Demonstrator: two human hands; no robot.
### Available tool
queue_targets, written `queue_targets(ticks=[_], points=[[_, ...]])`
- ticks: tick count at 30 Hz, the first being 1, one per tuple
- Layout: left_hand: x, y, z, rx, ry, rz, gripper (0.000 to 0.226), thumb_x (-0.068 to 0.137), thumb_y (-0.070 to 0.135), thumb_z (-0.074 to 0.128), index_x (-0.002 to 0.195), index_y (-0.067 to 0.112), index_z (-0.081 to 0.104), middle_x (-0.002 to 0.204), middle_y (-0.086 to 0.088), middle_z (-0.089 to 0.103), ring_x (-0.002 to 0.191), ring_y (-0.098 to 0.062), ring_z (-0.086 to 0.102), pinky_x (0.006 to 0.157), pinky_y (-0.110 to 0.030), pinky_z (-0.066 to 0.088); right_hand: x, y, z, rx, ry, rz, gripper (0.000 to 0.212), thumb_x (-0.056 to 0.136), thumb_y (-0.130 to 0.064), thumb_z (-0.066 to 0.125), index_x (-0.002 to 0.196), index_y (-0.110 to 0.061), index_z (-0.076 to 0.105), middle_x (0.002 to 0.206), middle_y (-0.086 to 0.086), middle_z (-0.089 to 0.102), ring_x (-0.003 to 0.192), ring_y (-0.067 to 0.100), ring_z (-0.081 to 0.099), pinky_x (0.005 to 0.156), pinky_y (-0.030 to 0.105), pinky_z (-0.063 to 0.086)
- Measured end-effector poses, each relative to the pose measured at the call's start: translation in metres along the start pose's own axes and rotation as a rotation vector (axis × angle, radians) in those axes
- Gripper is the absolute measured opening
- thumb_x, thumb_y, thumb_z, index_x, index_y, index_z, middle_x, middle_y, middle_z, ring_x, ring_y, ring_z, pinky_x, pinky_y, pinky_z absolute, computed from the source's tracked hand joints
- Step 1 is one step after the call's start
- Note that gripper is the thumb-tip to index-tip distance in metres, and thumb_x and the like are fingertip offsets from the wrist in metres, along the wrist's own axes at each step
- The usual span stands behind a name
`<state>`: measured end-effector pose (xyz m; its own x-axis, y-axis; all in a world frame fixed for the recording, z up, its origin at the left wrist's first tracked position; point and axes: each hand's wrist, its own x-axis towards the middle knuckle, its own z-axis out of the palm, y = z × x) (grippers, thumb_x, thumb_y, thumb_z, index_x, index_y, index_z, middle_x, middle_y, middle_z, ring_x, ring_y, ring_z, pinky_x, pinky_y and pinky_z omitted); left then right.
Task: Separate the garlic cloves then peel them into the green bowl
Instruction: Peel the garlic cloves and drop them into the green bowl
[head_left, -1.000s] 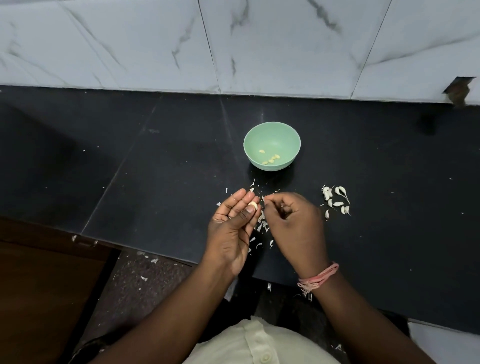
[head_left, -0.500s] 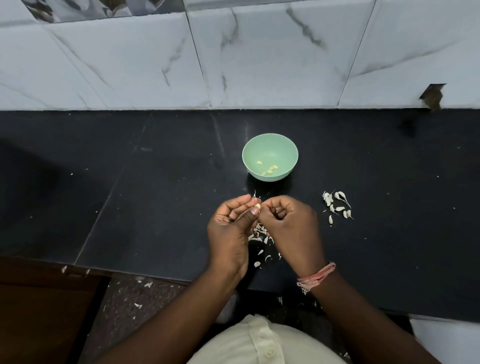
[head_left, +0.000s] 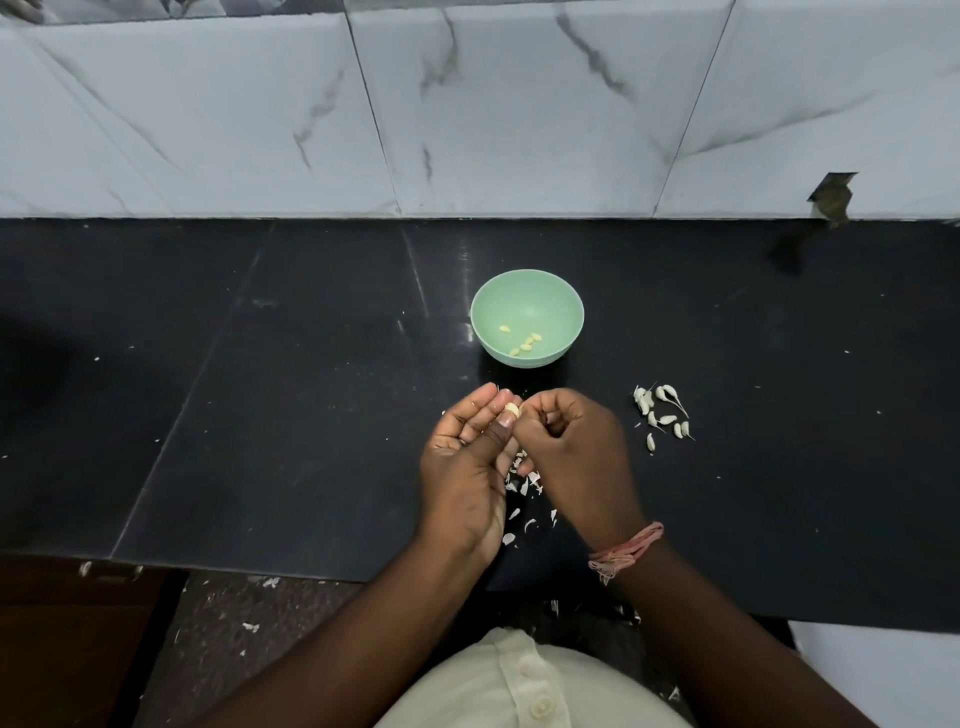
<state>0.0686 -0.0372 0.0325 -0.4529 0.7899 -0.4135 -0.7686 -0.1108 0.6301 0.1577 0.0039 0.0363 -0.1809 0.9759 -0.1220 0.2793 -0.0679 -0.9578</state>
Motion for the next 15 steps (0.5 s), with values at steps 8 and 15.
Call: queue_targets(ticks=[8,15], points=[[0.008,0.006,-0.002,-0.209,-0.039,-0.186,0.034,0.094,-0.012,0.050,0.119,0.005,0.065,0.113,-0.010,0.075,0.103,-0.020,0.074,0.077,-0.027,0.062,0.005,-0.005,-0.003,0.198,-0.055,0.032,0.010,0.094,-0.005,0.061,0.087,-0.002,0.068,0.066,0.014,0.068,0.048,0.022,0.059,0.051,0.031,0.052],[0.012,0.006,-0.002,-0.203,-0.023,-0.215,0.041,0.080,-0.010,0.059,0.117,0.004,0.066,0.110,-0.011,0.076,0.100,-0.021,0.075,0.078,-0.027,0.062,0.007,-0.001,-0.001,0.252,-0.080,0.036,0.012,0.095,-0.004,0.057,0.088,-0.003,0.066,0.067,0.010,0.066,0.050,0.022,0.058,0.053,0.032,0.050]])
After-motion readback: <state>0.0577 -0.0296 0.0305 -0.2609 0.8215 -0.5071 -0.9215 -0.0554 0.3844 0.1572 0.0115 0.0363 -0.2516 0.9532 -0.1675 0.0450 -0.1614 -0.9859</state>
